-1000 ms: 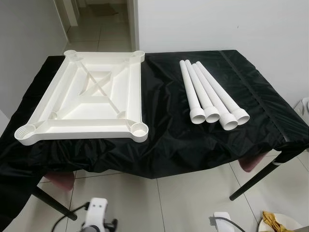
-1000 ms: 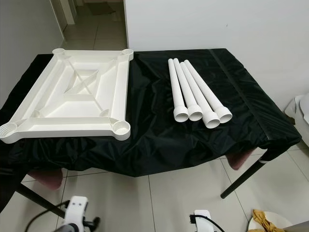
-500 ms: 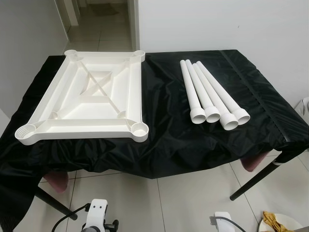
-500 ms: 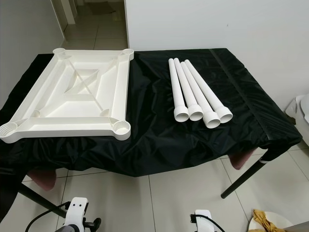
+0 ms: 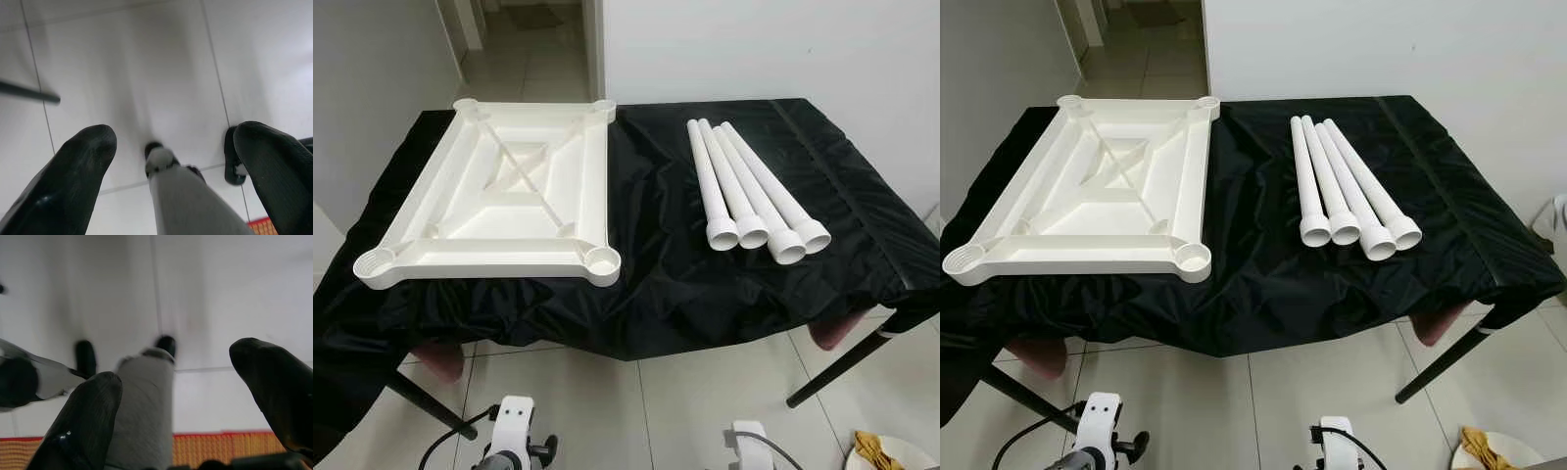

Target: Building children table

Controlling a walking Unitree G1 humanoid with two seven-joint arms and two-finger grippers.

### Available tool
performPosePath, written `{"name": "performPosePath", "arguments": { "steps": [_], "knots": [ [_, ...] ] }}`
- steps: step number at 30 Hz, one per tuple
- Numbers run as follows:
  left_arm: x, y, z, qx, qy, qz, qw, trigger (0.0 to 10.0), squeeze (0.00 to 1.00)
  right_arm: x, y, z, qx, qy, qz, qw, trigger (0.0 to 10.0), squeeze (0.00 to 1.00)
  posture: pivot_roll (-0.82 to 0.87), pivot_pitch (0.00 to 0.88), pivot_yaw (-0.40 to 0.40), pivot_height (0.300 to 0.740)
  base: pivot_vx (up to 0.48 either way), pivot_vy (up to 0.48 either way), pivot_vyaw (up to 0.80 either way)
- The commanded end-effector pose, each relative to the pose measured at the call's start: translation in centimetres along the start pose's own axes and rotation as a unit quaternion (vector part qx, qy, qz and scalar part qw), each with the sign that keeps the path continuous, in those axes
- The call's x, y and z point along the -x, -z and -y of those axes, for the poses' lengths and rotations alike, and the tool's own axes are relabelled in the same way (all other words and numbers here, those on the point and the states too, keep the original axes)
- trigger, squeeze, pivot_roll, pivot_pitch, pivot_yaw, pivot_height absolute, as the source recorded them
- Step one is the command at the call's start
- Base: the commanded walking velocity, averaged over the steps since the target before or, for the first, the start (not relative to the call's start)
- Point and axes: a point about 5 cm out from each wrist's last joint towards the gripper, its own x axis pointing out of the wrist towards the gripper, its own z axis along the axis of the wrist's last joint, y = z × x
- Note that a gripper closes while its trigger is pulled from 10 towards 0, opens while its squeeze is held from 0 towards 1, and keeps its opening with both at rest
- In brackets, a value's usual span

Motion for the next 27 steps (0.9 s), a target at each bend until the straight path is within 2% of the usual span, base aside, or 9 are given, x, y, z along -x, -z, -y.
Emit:
{"name": "performPosePath", "arguments": {
  "steps": [1, 5, 12, 16, 21, 23, 24, 25, 27],
  "knots": [
    [0.3, 0.0, 0.3, -0.011, 0.081, 0.009, 0.997, 10.0, 0.0, -0.2, -1.1, -0.2, -0.002, -0.02, 0.029, 0.999, 10.0, 0.0, 0.01, 0.0, 0.043, 0.74, 0.0, 0.0, 0.0],
    [0.3, -0.5, 0.2, -0.02, 0.096, 0.025, 0.995, 10.0, 0.0, -0.2, -1.9, -0.1, 0.001, -0.032, 0.051, 0.998, 10.0, 0.0, 0.01, 0.0, 0.042, 0.74, 0.0, 0.0, 0.0],
    [0.7, -3.3, 0.0, -0.066, 0.175, 0.106, 0.977, 10.0, 0.0, -0.2, -6.5, 0.2, 0.023, -0.109, 0.154, 0.982, 10.0, 0.0, 0.01, 0.01, 0.036, 0.74, 0.0, 0.0, 0.0],
    [1.5, -5.9, 0.6, -0.11, 0.269, 0.172, 0.941, 10.0, 0.0, 0.9, -10.4, 0.9, 0.066, -0.219, 0.23, 0.946, 10.0, 0.0, 0.01, 0.024, 0.03, 0.74, 0.0, 0.0, 0.0],
    [2.4, -6.8, 0.9, -0.121, 0.325, 0.179, 0.921, 10.0, 0.0, 1.6, -11.3, 1.0, 0.099, -0.27, 0.242, 0.927, 10.0, 0.0, 0.01, 0.035, 0.031, 0.74, 0.0, 0.0, 0.0],
    [4.9, -7.5, 1.0, -0.153, 0.41, 0.17, 0.883, 10.0, 0.0, 3.2, -11.8, 1.2, 0.162, -0.348, 0.232, 0.894, 10.0, 0.0, 0.01, 0.041, 0.032, 0.74, 0.0, 0.0, 0.0],
    [4.9, -7.5, 1.0, -0.153, 0.41, 0.17, 0.883, 10.0, 0.0, 3.2, -11.8, 1.2, 0.162, -0.348, 0.232, 0.894, 10.0, 0.0, 0.01, 0.041, 0.032, 0.74, 0.0, 0.0, 0.0],
    [5.9, -7.6, 1.2, -0.168, 0.439, 0.164, 0.867, 10.0, 0.0, 3.9, -11.9, 1.1, 0.182, -0.377, 0.226, 0.88, 10.0, 0.0, 0.01, 0.045, 0.035, 0.74, 0.0, 0.0, 0.0],
    [5.9, -7.6, 1.2, -0.168, 0.439, 0.164, 0.867, 10.0, 0.0, 3.9, -11.9, 1.1, 0.182, -0.377, 0.226, 0.88, 10.0, 0.0, 0.01, 0.045, 0.035, 0.74, 0.0, 0.0, 0.0]
  ]
}}
